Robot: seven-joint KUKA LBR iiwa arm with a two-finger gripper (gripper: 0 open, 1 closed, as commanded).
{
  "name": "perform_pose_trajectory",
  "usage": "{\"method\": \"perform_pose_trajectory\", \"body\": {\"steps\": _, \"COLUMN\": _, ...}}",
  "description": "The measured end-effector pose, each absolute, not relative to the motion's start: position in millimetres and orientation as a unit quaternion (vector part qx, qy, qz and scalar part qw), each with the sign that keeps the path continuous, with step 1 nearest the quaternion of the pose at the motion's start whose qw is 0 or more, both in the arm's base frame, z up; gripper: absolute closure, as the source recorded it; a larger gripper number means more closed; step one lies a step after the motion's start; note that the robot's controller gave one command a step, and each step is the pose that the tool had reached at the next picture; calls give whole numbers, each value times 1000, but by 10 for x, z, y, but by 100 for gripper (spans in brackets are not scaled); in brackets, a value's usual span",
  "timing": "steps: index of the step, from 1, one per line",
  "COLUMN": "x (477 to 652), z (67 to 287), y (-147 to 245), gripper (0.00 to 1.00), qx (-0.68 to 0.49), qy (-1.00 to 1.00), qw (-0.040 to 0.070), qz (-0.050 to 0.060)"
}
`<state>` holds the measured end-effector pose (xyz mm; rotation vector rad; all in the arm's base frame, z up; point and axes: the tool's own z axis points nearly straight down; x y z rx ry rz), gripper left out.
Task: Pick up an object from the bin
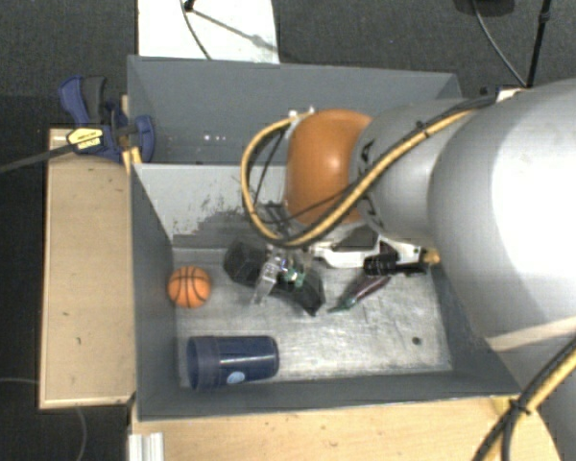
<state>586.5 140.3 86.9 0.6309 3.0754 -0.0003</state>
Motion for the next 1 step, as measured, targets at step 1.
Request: {"method": "perform_pose_trajectory", "body": {"steps": 1, "x": 5852, "z": 1056, "y": 1401, "gripper": 100, "qx": 201, "qy": 980, "qw": -3, "qz": -2}}
